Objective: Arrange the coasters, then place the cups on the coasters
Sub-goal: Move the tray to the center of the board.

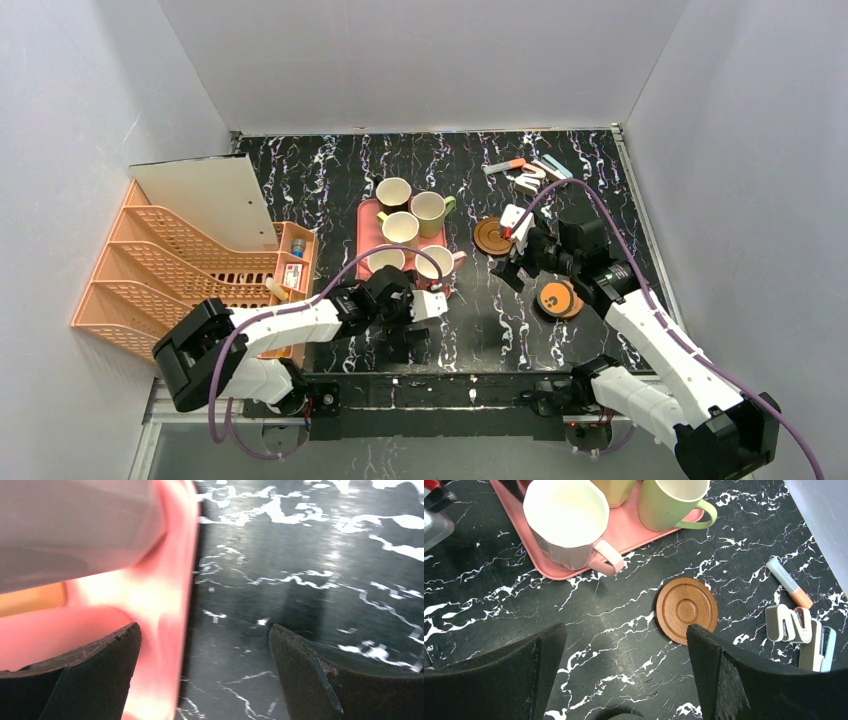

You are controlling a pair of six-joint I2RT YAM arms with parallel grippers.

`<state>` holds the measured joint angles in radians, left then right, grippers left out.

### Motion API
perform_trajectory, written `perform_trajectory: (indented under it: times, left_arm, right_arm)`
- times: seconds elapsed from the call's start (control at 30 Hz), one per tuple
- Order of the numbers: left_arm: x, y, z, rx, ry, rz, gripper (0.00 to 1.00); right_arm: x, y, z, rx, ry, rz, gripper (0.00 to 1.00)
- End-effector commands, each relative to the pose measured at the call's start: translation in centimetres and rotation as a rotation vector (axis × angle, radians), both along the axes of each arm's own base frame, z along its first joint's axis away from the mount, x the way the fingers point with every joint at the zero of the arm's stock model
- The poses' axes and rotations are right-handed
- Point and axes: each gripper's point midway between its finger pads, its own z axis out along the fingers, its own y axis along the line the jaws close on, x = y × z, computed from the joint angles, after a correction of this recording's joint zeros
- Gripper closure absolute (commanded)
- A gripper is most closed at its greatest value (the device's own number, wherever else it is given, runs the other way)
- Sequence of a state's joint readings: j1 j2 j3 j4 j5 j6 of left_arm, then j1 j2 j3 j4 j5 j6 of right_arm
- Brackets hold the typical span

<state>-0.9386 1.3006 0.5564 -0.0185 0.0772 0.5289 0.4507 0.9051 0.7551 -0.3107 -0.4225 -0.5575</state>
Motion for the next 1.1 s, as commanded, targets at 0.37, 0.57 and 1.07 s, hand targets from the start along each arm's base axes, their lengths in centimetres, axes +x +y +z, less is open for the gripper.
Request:
perform_trajectory:
  times: [0.37,0.57,1.07]
  left_arm:
    - [4.8,4.4,-2.3,0.179,-0.23,0.215,0.04]
    - [5.0,4.3,-1.5,0.153,-0.255,0.219,0.09]
    - [6.5,4.9,-0.6,0.161,-0.334,0.293,0.58]
  right_arm:
    - [0.4,0.2,0.5,0.013,-0.033,0.011,0.01]
    - [0.4,0.2,0.5,0.013,-0.032,0.011,0.01]
    - [0.3,0.2,0.4,0.013,-0.029,0.014,0.01]
